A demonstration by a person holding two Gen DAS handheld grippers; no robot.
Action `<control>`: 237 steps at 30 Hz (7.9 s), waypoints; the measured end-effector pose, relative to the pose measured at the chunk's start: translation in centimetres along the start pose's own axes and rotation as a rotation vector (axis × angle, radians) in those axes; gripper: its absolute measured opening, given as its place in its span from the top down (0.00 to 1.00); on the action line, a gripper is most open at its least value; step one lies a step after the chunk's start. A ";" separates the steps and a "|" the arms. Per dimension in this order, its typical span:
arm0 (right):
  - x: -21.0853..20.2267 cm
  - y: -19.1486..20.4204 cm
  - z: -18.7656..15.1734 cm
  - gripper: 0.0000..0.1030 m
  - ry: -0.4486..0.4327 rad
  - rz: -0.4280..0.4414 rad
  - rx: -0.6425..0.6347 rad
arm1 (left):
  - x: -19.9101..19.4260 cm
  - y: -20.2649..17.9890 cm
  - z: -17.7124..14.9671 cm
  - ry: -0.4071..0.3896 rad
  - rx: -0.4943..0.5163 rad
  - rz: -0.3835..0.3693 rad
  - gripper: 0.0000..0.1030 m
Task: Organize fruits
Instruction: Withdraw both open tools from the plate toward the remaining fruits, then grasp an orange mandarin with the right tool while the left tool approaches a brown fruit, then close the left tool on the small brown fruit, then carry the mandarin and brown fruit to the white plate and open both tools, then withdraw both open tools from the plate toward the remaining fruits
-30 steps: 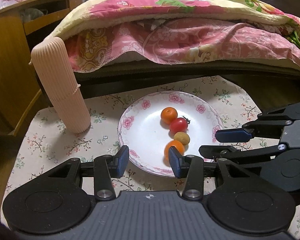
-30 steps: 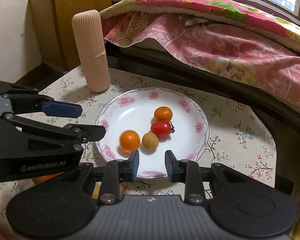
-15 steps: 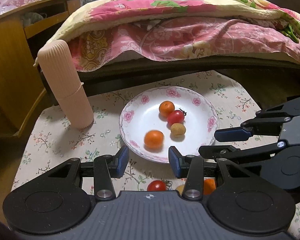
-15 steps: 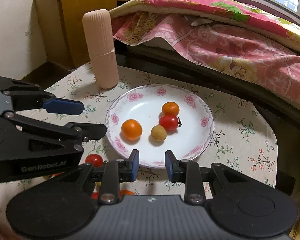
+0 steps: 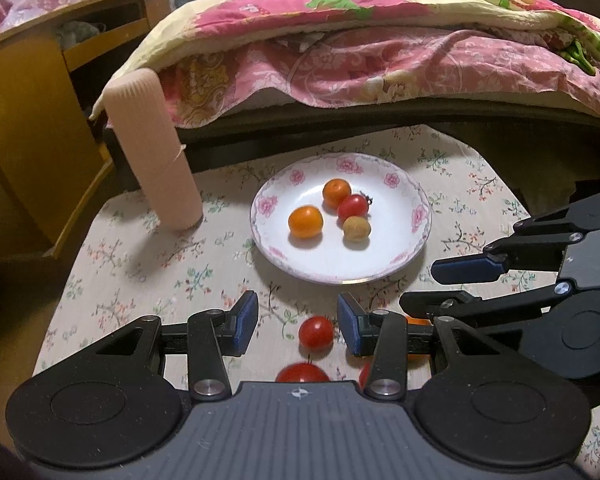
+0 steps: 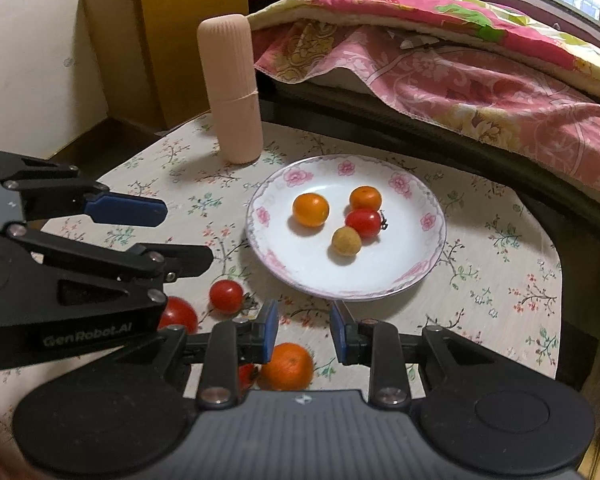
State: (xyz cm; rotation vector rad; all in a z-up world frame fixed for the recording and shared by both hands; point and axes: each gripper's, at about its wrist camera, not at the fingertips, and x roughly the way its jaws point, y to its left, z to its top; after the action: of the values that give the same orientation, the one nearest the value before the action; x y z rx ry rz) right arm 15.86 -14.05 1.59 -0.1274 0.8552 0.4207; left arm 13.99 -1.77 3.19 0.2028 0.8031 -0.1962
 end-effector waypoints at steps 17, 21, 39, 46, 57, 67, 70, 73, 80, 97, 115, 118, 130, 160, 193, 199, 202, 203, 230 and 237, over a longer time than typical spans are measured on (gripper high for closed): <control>-0.7 3.2 -2.0 0.67 0.073 0.012 -0.049 | -1.2 1.0 -2.8 0.113 -0.046 0.001 0.45; -0.6 3.5 -2.2 0.67 0.085 0.018 -0.050 | -1.2 1.1 -3.1 0.122 -0.048 -0.001 0.44; 0.2 3.8 -2.6 0.67 0.133 0.042 -0.063 | -0.3 1.2 -3.7 0.161 -0.038 -0.016 0.43; 0.6 3.8 -2.4 0.67 0.144 0.048 -0.066 | -0.2 1.4 -3.7 0.158 -0.039 -0.020 0.35; 0.1 0.3 -2.5 0.54 0.136 0.018 0.004 | 0.0 2.6 -5.1 0.156 -0.039 -0.064 0.31; 1.5 -0.1 -3.1 0.49 0.153 0.049 -0.043 | 0.3 2.3 -5.3 0.144 -0.010 -0.134 0.29; 2.1 -0.1 -3.1 0.49 0.157 0.053 -0.067 | 0.3 2.6 -5.4 0.144 -0.007 -0.150 0.29; 2.9 -0.3 -3.0 0.49 0.161 0.046 -0.072 | 0.4 2.9 -5.7 0.147 0.000 -0.165 0.29; 4.1 -0.4 -2.6 0.49 0.149 0.048 -0.081 | 1.2 4.0 -6.2 0.153 -0.016 -0.188 0.28; 4.0 -1.1 -2.3 0.48 0.135 0.071 -0.063 | 3.7 4.8 -6.6 0.164 0.001 -0.136 0.46; 4.4 -0.2 -2.1 0.60 0.154 0.051 -0.055 | 3.5 5.2 -6.4 0.175 -0.044 -0.128 0.68; 4.0 -0.3 -2.0 0.60 0.155 0.062 -0.052 | 3.1 5.0 -6.2 0.169 -0.036 -0.140 0.68; 4.1 0.5 -2.8 0.59 0.189 0.066 -0.116 | 3.1 3.8 -7.0 0.166 0.045 -0.134 0.64; 1.8 -1.3 -0.6 0.60 0.093 0.047 -0.008 | 2.5 2.5 -1.8 0.091 -0.023 -0.178 0.69; 5.7 -4.9 3.2 0.59 0.013 -0.049 0.078 | 8.5 2.0 2.9 0.049 -0.088 -0.167 0.51; 4.8 -4.6 3.5 0.55 -0.011 -0.062 0.071 | 7.5 2.3 3.2 0.026 -0.104 -0.169 0.48; 4.0 -4.4 3.7 0.54 -0.045 -0.066 0.074 | 6.9 2.7 3.3 0.010 -0.113 -0.162 0.46; 3.8 -4.5 3.7 0.54 -0.054 -0.069 0.078 | 6.8 2.8 3.3 0.006 -0.115 -0.158 0.45; 0.9 -2.4 2.6 0.53 -0.068 -0.031 0.077 | 3.5 3.9 1.8 0.023 -0.104 -0.133 0.43; -0.4 -0.7 1.6 0.53 -0.056 -0.006 0.083 | 2.1 3.9 0.5 0.042 -0.095 -0.129 0.42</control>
State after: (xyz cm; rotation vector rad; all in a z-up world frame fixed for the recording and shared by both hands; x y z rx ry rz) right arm 17.00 -14.39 2.89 -0.0412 0.8159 0.3811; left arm 16.71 1.66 2.39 0.0655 0.8658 -0.2755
